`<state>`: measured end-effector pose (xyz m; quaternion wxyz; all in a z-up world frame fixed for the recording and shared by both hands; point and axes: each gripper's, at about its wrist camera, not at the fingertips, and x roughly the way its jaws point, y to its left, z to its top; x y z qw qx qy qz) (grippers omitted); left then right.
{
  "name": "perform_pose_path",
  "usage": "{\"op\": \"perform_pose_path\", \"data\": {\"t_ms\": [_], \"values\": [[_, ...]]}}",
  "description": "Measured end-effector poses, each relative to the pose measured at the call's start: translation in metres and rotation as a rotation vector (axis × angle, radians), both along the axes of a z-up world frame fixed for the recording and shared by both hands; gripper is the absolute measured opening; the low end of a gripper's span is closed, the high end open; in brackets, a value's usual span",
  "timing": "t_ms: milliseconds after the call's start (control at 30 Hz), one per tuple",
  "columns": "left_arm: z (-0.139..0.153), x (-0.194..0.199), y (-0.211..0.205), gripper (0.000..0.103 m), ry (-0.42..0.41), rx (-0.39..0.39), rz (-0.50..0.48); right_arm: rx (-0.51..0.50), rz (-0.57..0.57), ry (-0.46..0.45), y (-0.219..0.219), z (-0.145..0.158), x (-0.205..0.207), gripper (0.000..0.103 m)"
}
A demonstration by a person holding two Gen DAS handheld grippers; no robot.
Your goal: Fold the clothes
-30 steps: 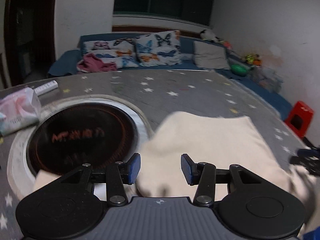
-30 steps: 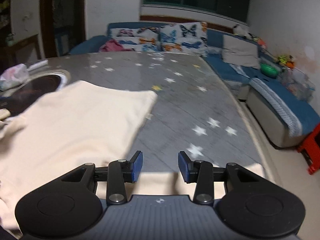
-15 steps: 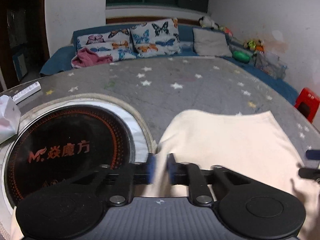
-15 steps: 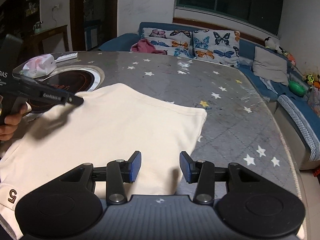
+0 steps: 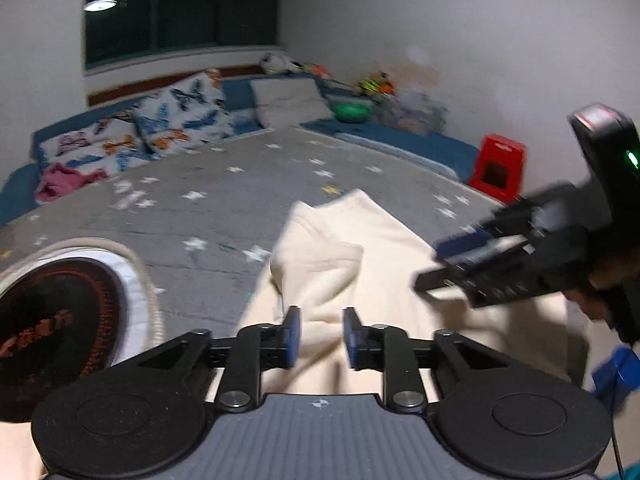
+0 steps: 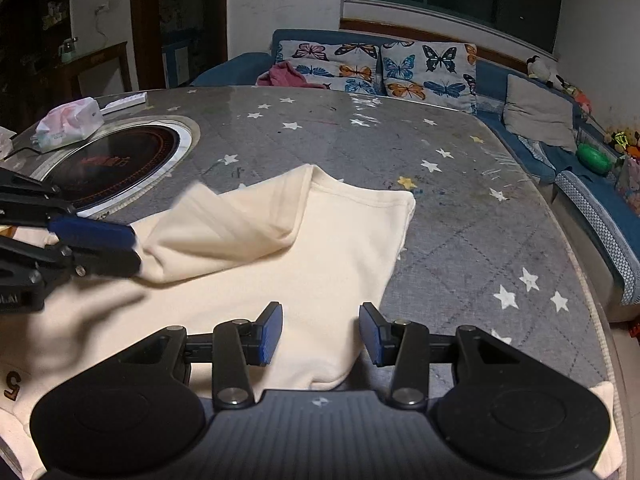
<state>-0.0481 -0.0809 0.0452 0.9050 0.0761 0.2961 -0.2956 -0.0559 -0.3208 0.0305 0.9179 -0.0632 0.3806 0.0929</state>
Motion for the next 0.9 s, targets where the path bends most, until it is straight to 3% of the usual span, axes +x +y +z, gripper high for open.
{"op": "perform_pose_path", "data": {"t_ms": [100,300,367,400,467,567,667,767,900], "values": [[0.002,0.01,0.007,0.047,0.008,-0.012,0.071,0.005,-0.006,0.002,-0.002,0.0,0.0,0.043],[-0.008,0.031,-0.004,0.047,0.053,0.007,0.058,0.003,-0.006,0.003,-0.002,-0.001,0.001,0.044],[-0.012,0.04,-0.008,0.039,0.08,-0.004,0.078,0.001,-0.008,0.003,-0.003,0.0,0.001,0.044],[-0.014,0.045,-0.008,0.025,0.097,-0.018,0.085,0.0,-0.01,0.003,-0.004,0.0,0.001,0.044],[-0.013,0.047,-0.01,0.011,0.084,-0.011,0.1,-0.002,-0.012,0.002,-0.005,0.001,0.002,0.044],[-0.008,0.048,-0.007,0.009,0.024,0.006,0.143,-0.006,-0.017,0.001,-0.007,0.002,0.002,0.044],[-0.002,0.06,0.006,0.008,-0.031,0.031,0.251,-0.001,-0.029,0.007,-0.011,0.001,0.007,0.044],[0.004,0.079,0.032,0.008,-0.039,0.033,0.374,0.016,-0.045,0.017,-0.015,-0.001,0.016,0.043],[0.002,0.102,0.056,0.008,-0.023,0.056,0.445,0.033,-0.061,0.023,-0.018,-0.002,0.034,0.039]]}}
